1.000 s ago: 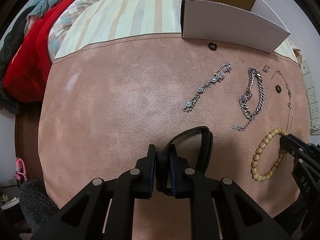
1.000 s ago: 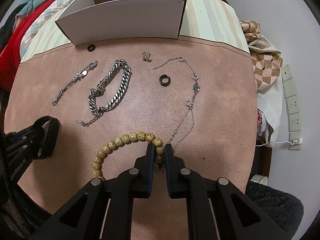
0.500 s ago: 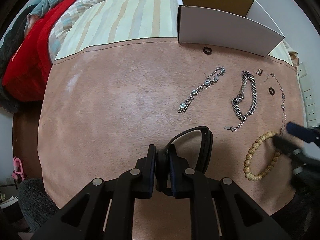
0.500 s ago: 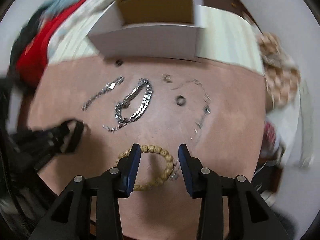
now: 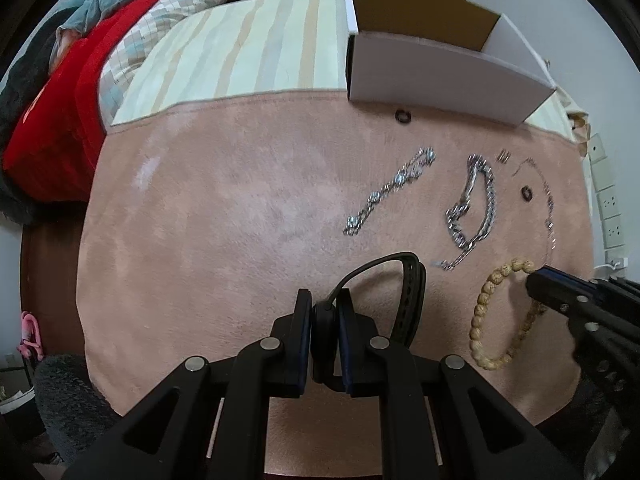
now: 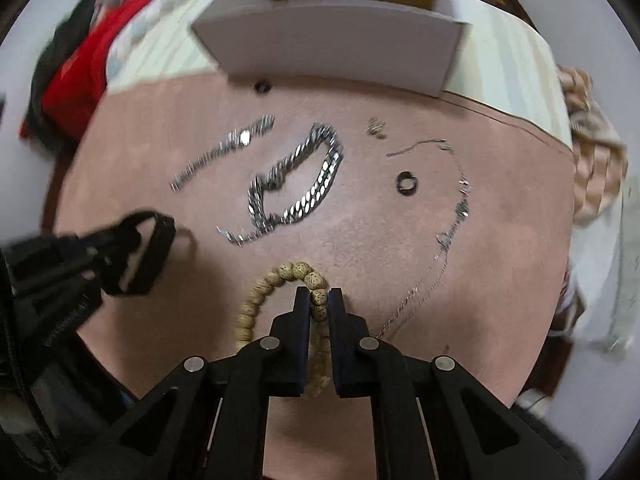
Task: Organize jewelry
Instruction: 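Carry both bracelets into the white box and open both grippers, then lift both grippers out of the box back over the jewelry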
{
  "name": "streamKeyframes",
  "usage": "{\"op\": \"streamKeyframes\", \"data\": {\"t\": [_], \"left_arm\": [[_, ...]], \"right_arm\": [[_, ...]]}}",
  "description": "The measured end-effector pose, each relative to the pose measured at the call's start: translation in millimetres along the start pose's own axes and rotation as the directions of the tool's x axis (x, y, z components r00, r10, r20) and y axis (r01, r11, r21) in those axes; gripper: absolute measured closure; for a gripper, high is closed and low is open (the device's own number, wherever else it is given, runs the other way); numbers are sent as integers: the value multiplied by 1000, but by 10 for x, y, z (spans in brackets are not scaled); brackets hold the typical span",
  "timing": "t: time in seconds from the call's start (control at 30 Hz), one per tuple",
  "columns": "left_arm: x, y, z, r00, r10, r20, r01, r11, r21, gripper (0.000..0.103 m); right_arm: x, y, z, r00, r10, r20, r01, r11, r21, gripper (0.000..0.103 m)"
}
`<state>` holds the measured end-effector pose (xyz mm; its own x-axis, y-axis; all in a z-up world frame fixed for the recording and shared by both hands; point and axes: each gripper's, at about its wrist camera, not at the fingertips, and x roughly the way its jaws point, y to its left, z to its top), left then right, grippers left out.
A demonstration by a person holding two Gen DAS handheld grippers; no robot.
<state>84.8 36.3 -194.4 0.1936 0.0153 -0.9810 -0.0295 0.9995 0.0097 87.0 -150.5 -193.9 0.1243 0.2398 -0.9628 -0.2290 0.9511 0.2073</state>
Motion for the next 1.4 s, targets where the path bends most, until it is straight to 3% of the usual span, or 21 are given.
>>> {"op": "streamKeyframes", "data": {"t": [0.17,0.33,0.57,0.77,0.97,1.1,1.2,1.27,1.37,1.4], "left_arm": [[-284,22,150,998,-48,49,49,999,-13,93],[-636,-69,545,987,-112,119,112,994,8,93],[-872,-192,1326,972,-129,197,124,992,40,93],[-529,-162,1845,978,-156,135,154,988,29,93],[-155,-190,2111,982,-180,56,179,984,17,93],[-13,-187,2198,984,-179,0,179,984,-9,88],[-18,-164,2209,978,-208,1,208,978,-28,61],[-77,-174,2201,981,-192,22,192,981,-15,28],[-164,-183,2185,982,-185,41,185,983,-5,21],[-197,-183,2175,983,-176,44,176,984,-5,20]], "right_arm": [[-480,-77,86,992,35,117,-43,997,68,94],[-1088,-137,273,969,40,245,-62,995,82,94],[-1539,-149,1041,939,41,342,-64,997,54,94],[-1240,-164,1606,951,32,307,-52,997,56,94],[-809,-250,1930,969,7,248,-27,997,76,94],[-579,-322,2037,978,33,205,-52,995,87,94],[-424,-435,2055,986,72,147,-92,987,134,93],[-379,-484,2010,988,72,136,-92,984,149,87],[-393,-525,1931,990,54,133,-74,985,155,63],[-414,-526,1894,989,48,138,-69,985,156,60]]}}
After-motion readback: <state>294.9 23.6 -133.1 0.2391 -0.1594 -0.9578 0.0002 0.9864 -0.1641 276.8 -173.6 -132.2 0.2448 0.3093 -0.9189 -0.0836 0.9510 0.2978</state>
